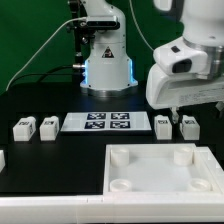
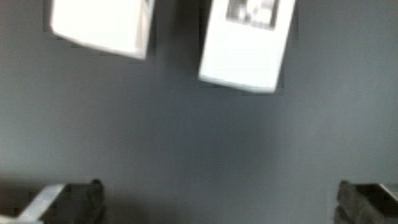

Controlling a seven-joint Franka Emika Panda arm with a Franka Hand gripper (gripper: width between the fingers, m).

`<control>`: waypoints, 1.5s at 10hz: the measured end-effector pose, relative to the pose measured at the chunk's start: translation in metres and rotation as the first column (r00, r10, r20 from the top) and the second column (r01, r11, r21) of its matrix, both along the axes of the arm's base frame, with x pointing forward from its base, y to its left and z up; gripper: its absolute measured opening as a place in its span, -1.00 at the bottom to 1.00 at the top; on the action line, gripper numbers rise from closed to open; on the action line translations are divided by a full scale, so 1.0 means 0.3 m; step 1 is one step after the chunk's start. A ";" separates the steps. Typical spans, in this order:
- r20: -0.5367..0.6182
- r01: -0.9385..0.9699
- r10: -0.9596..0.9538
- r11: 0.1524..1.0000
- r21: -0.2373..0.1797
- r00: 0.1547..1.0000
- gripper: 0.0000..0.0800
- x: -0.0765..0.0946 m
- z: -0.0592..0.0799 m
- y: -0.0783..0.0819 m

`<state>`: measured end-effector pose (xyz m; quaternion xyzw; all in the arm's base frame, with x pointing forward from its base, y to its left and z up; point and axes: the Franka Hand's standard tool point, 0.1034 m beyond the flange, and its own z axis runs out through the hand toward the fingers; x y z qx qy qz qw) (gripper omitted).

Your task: Assemble one leg

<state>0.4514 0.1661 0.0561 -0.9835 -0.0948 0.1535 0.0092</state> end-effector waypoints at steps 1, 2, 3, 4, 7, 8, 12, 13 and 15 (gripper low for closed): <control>-0.061 0.014 -0.015 1.000 -0.009 0.998 0.62 0.014 -0.008 0.022; -0.185 0.008 -0.016 0.999 -0.040 0.983 0.62 -0.022 -0.010 0.021; -0.310 0.012 -0.031 0.998 -0.062 0.950 0.62 -0.032 -0.009 0.031; -0.384 0.003 -0.031 0.997 -0.074 0.923 0.62 -0.018 -0.013 0.038; -0.582 -0.035 -0.031 0.994 -0.102 0.812 0.62 -0.029 -0.029 0.030; -0.594 -0.038 -0.032 0.994 -0.104 0.804 0.62 -0.031 -0.032 0.029; -0.600 -0.053 -0.035 0.990 -0.127 0.800 0.62 -0.145 -0.089 0.055; -0.602 -0.053 -0.035 0.990 -0.128 0.798 0.62 -0.165 -0.105 0.052; -0.611 -0.057 -0.034 0.990 -0.129 0.791 0.62 -0.193 -0.131 0.050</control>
Offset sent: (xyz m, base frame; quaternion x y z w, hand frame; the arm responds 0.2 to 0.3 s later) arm -0.0015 0.0072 0.0009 -0.0081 -0.2806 0.0486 0.9586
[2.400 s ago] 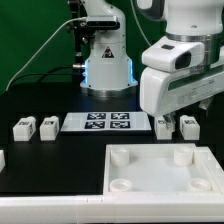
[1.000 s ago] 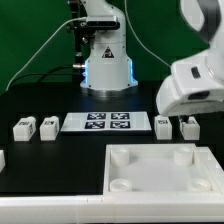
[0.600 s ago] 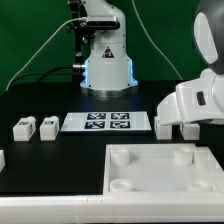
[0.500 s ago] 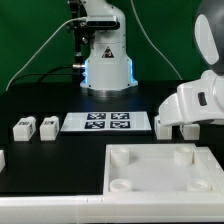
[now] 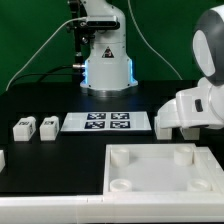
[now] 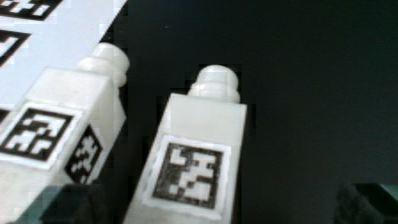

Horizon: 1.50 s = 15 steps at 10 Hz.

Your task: Assemble one leg

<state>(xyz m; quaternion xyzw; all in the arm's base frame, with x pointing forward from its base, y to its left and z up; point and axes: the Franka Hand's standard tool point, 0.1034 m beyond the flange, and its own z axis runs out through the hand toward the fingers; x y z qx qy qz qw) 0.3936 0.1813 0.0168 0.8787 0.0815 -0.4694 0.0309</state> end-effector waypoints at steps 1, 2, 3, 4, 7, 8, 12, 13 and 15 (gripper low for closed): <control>-0.002 -0.001 0.001 1.000 0.001 1.000 0.62 -0.005 -0.010 0.001; -0.001 0.000 0.000 1.000 0.001 1.000 0.62 -0.004 -0.010 0.000; -0.001 -0.001 0.001 1.000 0.002 1.000 0.34 -0.004 -0.010 0.000; -0.001 -0.001 0.001 1.000 0.002 1.000 -0.03 -0.004 -0.010 0.000; -0.002 -0.001 0.001 1.000 0.002 1.000 -0.27 -0.004 -0.010 0.000; -0.002 -0.001 0.001 1.000 0.002 1.000 -0.27 -0.005 -0.010 0.000; -0.002 -0.001 0.001 1.000 0.002 1.000 -0.27 -0.005 -0.010 0.000; -0.002 -0.001 0.001 1.000 0.002 1.000 -0.27 -0.005 -0.010 0.000; 0.004 -0.006 0.006 1.000 0.009 1.000 -0.27 0.005 -0.004 -0.002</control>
Offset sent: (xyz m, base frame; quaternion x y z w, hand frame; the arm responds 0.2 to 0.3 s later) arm 0.0000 0.0000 0.0000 0.0000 0.0000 0.0000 1.0000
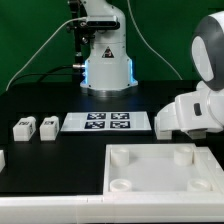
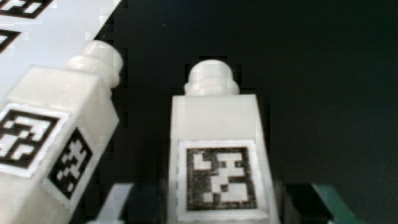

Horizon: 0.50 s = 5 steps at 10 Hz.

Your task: Assemble one leg

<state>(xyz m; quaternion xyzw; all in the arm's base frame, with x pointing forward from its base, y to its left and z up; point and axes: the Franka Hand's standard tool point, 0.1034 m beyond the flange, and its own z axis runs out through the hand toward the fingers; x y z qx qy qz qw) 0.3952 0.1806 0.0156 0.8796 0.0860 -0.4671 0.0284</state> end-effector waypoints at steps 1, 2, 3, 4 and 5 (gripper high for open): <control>0.028 -0.014 0.014 1.000 0.020 1.000 -0.27 0.039 0.053 -0.011; 0.043 -0.025 0.024 0.999 0.031 0.999 -0.27 0.069 0.135 -0.026; 0.092 -0.031 0.026 0.998 0.050 0.995 -0.27 0.103 0.192 -0.035; 0.189 -0.035 0.020 0.996 0.079 0.982 -0.27 0.148 0.247 -0.050; 0.283 -0.040 0.010 0.994 0.102 0.959 -0.27 0.190 0.318 -0.081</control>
Offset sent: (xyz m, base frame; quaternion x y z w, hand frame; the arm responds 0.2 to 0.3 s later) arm 0.0206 -0.0257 0.0680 -0.0032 0.2621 -0.0259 0.9647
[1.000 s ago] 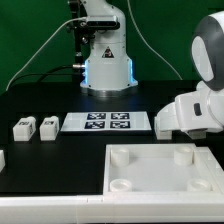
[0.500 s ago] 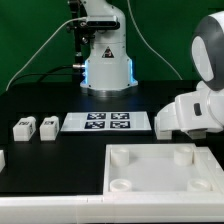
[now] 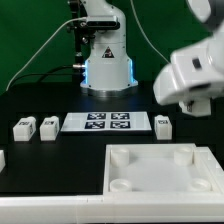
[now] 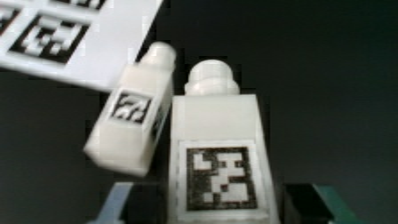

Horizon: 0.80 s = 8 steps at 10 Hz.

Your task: Assemble one leg

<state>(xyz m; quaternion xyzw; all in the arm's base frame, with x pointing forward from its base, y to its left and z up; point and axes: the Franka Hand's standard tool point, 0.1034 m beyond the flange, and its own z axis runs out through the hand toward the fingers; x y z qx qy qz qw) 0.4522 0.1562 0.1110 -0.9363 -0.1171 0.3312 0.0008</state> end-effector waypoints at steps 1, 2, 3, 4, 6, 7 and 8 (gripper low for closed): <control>0.094 0.010 -0.012 1.000 0.021 0.996 -0.27 0.028 0.037 -0.033; 0.146 0.013 -0.018 0.999 0.033 0.989 -0.27 0.031 0.066 -0.072; 0.240 0.022 -0.032 0.999 0.045 0.970 -0.27 0.062 0.098 -0.086; 0.352 0.023 -0.044 0.998 0.063 0.935 -0.27 0.084 0.121 -0.087; 0.524 0.015 -0.063 0.995 0.095 0.849 -0.27 0.075 0.099 -0.091; 0.591 0.009 -0.074 0.994 0.111 0.803 -0.27 0.086 0.100 -0.091; 0.685 -0.002 -0.094 0.990 0.138 0.722 -0.27 0.102 0.103 -0.088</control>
Offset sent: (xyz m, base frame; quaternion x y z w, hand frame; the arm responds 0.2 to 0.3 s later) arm 0.0078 -0.0142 0.0370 -0.0309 0.2001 0.0015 0.9793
